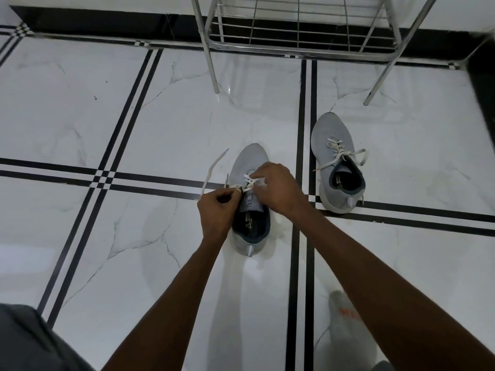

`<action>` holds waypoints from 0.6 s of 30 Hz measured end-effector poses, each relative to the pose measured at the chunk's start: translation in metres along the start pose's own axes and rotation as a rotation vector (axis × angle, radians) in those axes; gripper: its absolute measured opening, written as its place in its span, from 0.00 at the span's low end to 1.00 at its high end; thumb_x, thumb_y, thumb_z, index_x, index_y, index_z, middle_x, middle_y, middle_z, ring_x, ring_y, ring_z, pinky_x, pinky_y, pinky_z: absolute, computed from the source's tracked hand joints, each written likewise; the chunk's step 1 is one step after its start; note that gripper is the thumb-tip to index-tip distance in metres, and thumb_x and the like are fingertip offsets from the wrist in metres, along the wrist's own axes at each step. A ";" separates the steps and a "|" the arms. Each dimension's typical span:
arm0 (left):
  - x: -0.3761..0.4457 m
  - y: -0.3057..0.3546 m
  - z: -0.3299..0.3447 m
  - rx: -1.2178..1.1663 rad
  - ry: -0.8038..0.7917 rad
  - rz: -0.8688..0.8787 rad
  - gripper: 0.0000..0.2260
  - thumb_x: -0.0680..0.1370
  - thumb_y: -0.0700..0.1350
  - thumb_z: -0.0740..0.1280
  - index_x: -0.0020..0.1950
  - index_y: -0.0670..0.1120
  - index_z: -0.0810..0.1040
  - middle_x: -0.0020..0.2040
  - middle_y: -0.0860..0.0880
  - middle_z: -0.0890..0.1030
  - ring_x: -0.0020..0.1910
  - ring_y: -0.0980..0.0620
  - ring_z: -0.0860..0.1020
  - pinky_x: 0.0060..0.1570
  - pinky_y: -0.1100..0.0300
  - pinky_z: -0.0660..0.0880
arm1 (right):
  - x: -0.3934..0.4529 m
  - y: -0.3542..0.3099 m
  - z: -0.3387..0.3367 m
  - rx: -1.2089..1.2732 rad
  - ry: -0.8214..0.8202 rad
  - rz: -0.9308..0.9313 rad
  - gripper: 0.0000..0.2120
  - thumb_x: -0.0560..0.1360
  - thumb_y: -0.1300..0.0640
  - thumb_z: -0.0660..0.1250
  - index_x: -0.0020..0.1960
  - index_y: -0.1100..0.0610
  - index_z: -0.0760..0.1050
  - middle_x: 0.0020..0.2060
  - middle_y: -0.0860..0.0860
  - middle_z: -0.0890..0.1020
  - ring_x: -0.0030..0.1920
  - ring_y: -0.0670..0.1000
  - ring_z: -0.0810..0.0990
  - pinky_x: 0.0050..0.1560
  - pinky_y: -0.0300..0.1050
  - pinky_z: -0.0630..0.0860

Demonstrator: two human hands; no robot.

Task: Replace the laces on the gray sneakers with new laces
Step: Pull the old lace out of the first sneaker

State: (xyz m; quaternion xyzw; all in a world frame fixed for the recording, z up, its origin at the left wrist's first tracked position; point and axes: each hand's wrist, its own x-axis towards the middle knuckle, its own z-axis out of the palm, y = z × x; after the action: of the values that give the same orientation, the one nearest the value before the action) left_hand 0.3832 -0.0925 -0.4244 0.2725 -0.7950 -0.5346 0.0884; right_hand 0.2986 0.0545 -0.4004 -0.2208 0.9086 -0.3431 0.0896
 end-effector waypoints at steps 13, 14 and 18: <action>-0.005 -0.006 -0.011 -0.031 -0.001 0.029 0.06 0.77 0.48 0.75 0.51 0.47 0.88 0.42 0.55 0.87 0.42 0.60 0.85 0.49 0.59 0.83 | 0.005 0.034 -0.016 0.033 0.304 0.303 0.04 0.73 0.64 0.69 0.45 0.61 0.83 0.47 0.55 0.83 0.49 0.52 0.81 0.51 0.41 0.75; -0.006 -0.006 -0.011 -0.035 0.004 0.033 0.07 0.77 0.48 0.75 0.51 0.47 0.88 0.42 0.55 0.87 0.42 0.60 0.85 0.49 0.59 0.83 | 0.004 0.027 -0.012 0.063 0.279 0.224 0.07 0.72 0.62 0.70 0.51 0.60 0.82 0.52 0.54 0.81 0.51 0.51 0.80 0.52 0.40 0.74; -0.008 -0.004 -0.010 -0.038 0.032 0.041 0.08 0.75 0.47 0.77 0.51 0.45 0.88 0.42 0.53 0.87 0.42 0.60 0.84 0.48 0.62 0.82 | -0.004 -0.011 0.014 -0.018 0.074 0.004 0.19 0.73 0.57 0.73 0.64 0.54 0.79 0.62 0.49 0.76 0.59 0.51 0.77 0.57 0.48 0.78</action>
State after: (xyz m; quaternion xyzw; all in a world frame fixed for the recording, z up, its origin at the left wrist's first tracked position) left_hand 0.3959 -0.0977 -0.4227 0.2627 -0.7886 -0.5434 0.1174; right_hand 0.3106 0.0411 -0.4038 -0.2068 0.9148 -0.3426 0.0549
